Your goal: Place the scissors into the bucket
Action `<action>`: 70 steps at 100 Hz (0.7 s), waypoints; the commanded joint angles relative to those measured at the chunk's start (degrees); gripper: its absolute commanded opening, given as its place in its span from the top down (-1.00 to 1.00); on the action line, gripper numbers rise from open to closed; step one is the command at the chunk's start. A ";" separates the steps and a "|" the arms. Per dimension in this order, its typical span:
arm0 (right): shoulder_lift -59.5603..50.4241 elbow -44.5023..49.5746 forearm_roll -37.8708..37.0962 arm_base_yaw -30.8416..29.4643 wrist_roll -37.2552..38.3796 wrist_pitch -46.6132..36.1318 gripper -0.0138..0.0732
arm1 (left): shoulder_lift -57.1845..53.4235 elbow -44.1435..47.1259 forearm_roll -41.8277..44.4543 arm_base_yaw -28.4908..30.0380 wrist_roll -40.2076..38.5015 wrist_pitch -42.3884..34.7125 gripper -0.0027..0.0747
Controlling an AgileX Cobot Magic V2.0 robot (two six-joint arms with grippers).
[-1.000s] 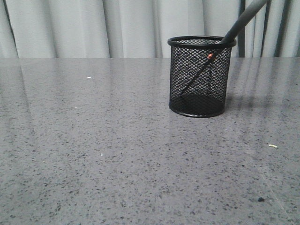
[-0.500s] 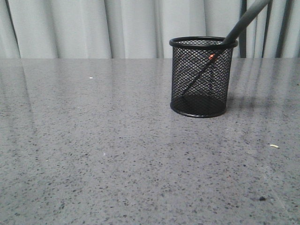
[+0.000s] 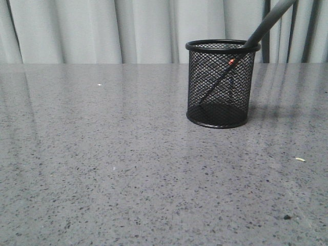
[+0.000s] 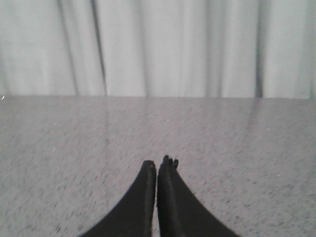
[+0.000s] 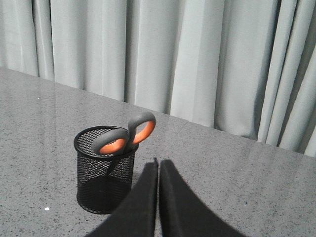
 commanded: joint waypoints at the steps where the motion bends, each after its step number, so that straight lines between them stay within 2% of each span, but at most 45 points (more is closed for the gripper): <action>1: 0.61 -1.47 0.38 0.20 -0.52 -4.74 0.79 | -1.55 1.17 -2.26 3.51 -1.31 -4.96 0.98; 15: 0.61 -1.47 0.38 0.20 -0.52 -4.68 0.79 | -1.55 3.06 1.58 3.85 -2.48 -5.20 0.98; 32: 0.61 -1.47 0.38 0.20 -0.52 -4.59 0.79 | -1.55 6.22 9.90 3.85 -9.60 -3.29 0.98; 54: 0.61 -1.47 0.38 0.20 -0.52 -4.59 0.79 | -1.55 9.36 12.54 3.85 -10.44 1.96 0.98; 70: 0.61 -1.47 0.38 0.20 -0.52 -4.59 0.79 | -1.55 9.36 12.67 3.85 -10.44 2.24 0.98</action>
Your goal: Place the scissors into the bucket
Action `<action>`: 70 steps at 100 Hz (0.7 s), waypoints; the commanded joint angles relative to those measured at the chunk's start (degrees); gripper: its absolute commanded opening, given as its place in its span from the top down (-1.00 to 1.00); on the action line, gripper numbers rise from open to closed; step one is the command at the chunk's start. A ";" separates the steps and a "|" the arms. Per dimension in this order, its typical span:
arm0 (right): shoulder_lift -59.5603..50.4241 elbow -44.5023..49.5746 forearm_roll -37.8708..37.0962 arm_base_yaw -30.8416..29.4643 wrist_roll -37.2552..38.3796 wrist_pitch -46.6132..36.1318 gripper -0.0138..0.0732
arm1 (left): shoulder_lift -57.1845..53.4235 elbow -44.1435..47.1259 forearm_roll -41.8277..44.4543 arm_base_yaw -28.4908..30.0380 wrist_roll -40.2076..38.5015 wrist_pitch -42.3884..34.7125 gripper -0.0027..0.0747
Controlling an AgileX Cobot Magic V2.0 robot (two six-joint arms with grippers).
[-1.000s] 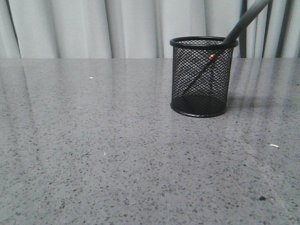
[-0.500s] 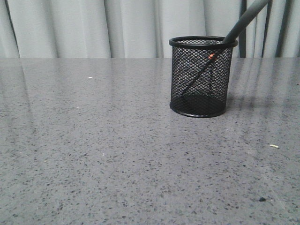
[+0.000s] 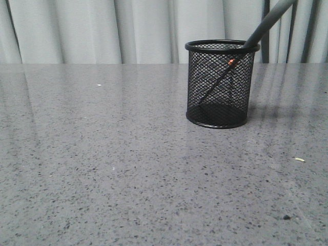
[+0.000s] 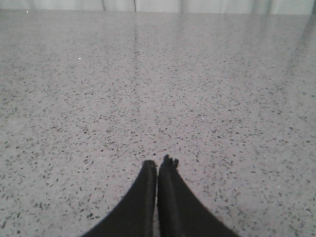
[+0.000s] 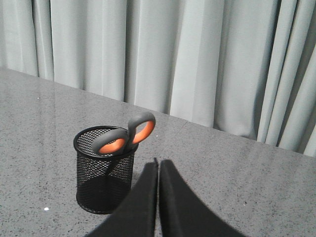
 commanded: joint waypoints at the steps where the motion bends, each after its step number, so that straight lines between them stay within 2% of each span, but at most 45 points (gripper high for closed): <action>1: 0.61 -1.47 0.38 0.20 -0.43 -4.56 0.79 | -1.55 2.30 0.06 0.07 -0.65 -3.15 0.98; 46: 0.61 -1.47 0.38 0.20 -0.43 -4.56 0.79 | -1.55 2.30 0.06 0.07 -0.65 -3.06 0.98; 70: -0.10 1.96 0.38 -0.15 -0.43 -5.03 0.79 | -1.55 2.30 0.06 0.07 -0.65 -3.06 0.98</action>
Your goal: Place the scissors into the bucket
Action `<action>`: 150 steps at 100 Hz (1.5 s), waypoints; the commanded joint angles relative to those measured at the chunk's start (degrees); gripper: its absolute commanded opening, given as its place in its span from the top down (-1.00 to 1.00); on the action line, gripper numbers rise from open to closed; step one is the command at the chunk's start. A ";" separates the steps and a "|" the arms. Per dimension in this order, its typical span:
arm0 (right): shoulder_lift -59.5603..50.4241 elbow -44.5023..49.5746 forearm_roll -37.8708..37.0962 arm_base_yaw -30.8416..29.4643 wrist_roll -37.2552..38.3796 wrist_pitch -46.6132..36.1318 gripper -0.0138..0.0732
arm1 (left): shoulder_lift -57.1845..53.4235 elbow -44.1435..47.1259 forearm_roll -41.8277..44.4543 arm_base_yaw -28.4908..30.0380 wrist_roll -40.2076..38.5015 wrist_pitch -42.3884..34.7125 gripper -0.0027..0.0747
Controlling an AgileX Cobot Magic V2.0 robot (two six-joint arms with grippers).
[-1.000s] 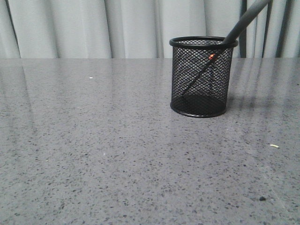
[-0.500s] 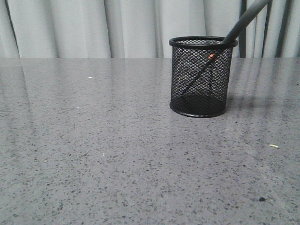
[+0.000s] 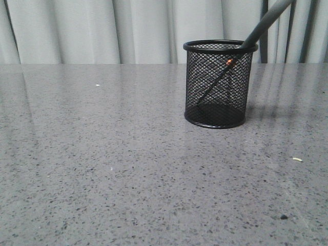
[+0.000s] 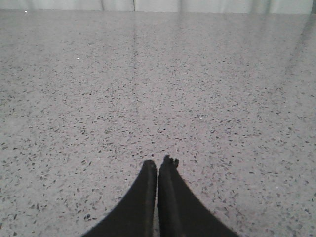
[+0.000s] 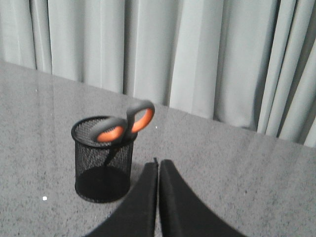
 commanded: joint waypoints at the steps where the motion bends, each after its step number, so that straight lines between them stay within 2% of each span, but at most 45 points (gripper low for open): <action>1: -0.09 0.18 0.38 -0.13 -0.43 -4.77 0.79 | -1.55 2.30 -0.15 0.07 -0.44 -3.05 0.98; 8: -2.02 1.98 -1.31 -1.13 -0.43 -4.77 0.79 | -1.55 2.30 -0.15 0.07 -0.44 -3.05 0.98; 16: -5.00 5.11 -9.97 -3.27 0.53 -5.23 0.79 | -1.55 2.30 -0.15 0.07 -0.44 -3.05 0.98; 19: -6.09 6.43 -11.41 -4.20 4.06 -5.50 0.79 | -1.55 2.30 -0.15 0.07 -0.44 -3.05 0.98; 27: -8.86 10.65 -13.98 -7.04 19.15 -5.75 0.79 | -1.55 2.30 -0.15 0.07 -0.44 -3.05 0.98; 36: -9.71 15.50 -14.36 -9.31 24.71 -6.55 0.79 | -1.55 2.30 -0.15 0.07 -0.44 -3.05 0.98; 56: -9.61 23.15 -13.42 -10.70 24.73 -9.71 0.79 | -1.55 2.30 -0.15 0.07 -0.44 -3.05 0.98; 77: -9.74 23.02 -12.84 -10.80 24.73 -3.15 0.79 | -1.55 2.30 -0.15 0.07 -0.44 -3.05 0.98; 150: -9.74 23.02 -12.84 -10.80 24.73 -3.41 0.79 | -1.55 2.30 -0.15 0.07 -0.44 -3.05 0.98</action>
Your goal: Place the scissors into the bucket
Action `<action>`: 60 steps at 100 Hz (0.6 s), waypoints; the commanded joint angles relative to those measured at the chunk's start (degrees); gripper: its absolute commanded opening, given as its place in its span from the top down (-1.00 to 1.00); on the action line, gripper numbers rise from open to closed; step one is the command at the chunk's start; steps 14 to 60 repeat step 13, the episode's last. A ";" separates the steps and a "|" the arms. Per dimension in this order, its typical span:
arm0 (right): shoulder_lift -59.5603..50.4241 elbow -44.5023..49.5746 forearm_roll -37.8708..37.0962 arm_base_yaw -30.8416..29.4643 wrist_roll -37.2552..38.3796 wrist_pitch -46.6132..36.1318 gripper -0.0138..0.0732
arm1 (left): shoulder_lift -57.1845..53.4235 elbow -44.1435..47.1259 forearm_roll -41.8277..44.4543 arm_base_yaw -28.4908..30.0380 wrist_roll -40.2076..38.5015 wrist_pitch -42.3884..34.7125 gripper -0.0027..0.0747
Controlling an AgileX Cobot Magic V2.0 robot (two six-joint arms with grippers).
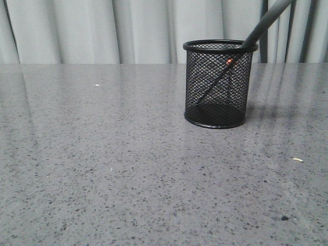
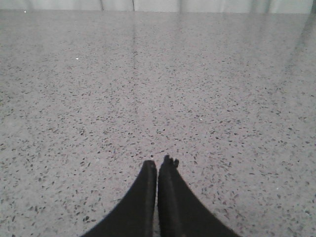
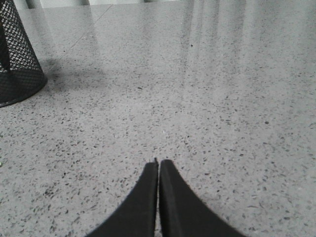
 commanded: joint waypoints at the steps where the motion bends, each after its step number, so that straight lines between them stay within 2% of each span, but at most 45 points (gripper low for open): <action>1: -1.20 0.52 0.00 -0.42 0.05 -2.21 0.79 | -1.55 2.30 -0.15 0.07 -0.44 -3.07 0.98; 60: -1.20 0.52 0.00 -0.42 0.05 -2.21 0.79 | -1.55 2.30 -0.15 0.07 -0.44 -3.07 0.98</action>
